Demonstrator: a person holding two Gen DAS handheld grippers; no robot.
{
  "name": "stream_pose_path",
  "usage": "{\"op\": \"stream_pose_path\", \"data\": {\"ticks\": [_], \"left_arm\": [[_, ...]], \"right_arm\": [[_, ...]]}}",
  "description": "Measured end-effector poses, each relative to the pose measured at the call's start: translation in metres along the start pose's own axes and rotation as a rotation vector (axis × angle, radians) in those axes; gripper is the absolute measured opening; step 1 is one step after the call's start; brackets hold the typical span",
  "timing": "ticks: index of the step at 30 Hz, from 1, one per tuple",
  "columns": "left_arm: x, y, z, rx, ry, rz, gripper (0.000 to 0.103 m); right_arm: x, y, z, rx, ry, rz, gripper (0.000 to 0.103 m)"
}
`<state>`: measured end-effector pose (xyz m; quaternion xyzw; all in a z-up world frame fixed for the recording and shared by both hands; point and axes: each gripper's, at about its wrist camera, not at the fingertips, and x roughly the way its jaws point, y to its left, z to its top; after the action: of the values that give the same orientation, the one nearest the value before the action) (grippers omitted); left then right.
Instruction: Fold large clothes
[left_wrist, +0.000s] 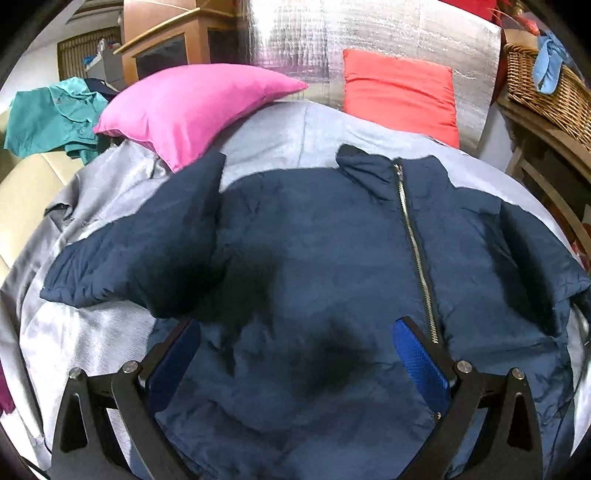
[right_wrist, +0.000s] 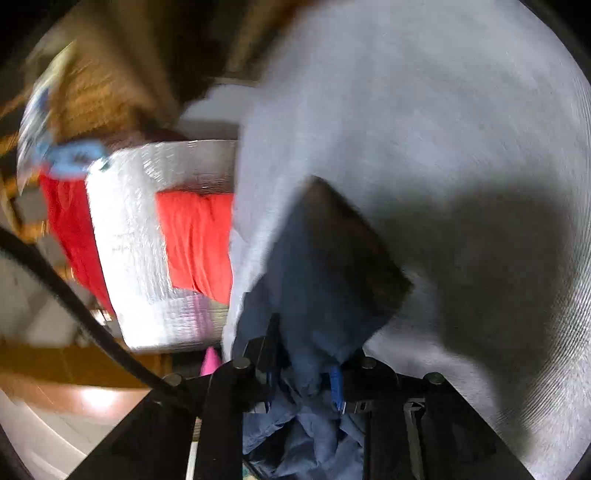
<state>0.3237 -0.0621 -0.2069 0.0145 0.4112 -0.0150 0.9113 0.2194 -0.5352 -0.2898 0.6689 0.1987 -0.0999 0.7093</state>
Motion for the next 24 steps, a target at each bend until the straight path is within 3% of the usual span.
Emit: {"op": "stream_pose_path", "data": {"ticks": [2, 6, 11, 14, 16, 17, 18, 20, 24], "left_arm": [[-0.003, 0.005, 0.002, -0.012, -0.024, 0.017, 0.103], [-0.015, 0.024, 0.006, -0.053, -0.069, 0.049, 0.103], [-0.030, 0.054, 0.006, -0.114, -0.117, 0.091, 0.103], [-0.037, 0.072, 0.005, -0.150, -0.140, 0.106, 0.103], [-0.040, 0.085, 0.005, -0.183, -0.152, 0.112, 0.103], [-0.041, 0.092, 0.005, -0.201, -0.157, 0.108, 0.103], [-0.041, 0.096, 0.005, -0.217, -0.159, 0.103, 0.103], [-0.040, 0.104, 0.005, -0.259, -0.155, 0.085, 0.103], [-0.036, 0.109, 0.006, -0.307, -0.143, 0.043, 0.103]], "right_arm": [[-0.006, 0.043, -0.015, -0.204, -0.039, 0.000, 0.025], [-0.014, 0.124, -0.079, -0.676, -0.081, 0.072, 0.025], [-0.007, 0.171, -0.187, -1.052, 0.057, 0.211, 0.025], [-0.005, 0.163, -0.244, -1.176, 0.185, 0.221, 0.025], [0.011, 0.158, -0.278, -1.252, 0.310, 0.184, 0.038], [0.012, 0.150, -0.289, -1.277, 0.355, 0.158, 0.062], [0.018, 0.148, -0.297, -1.303, 0.393, 0.128, 0.079], [0.018, 0.139, -0.305, -1.331, 0.429, 0.119, 0.079], [0.022, 0.139, -0.261, -1.245, 0.403, 0.105, 0.079]]}}
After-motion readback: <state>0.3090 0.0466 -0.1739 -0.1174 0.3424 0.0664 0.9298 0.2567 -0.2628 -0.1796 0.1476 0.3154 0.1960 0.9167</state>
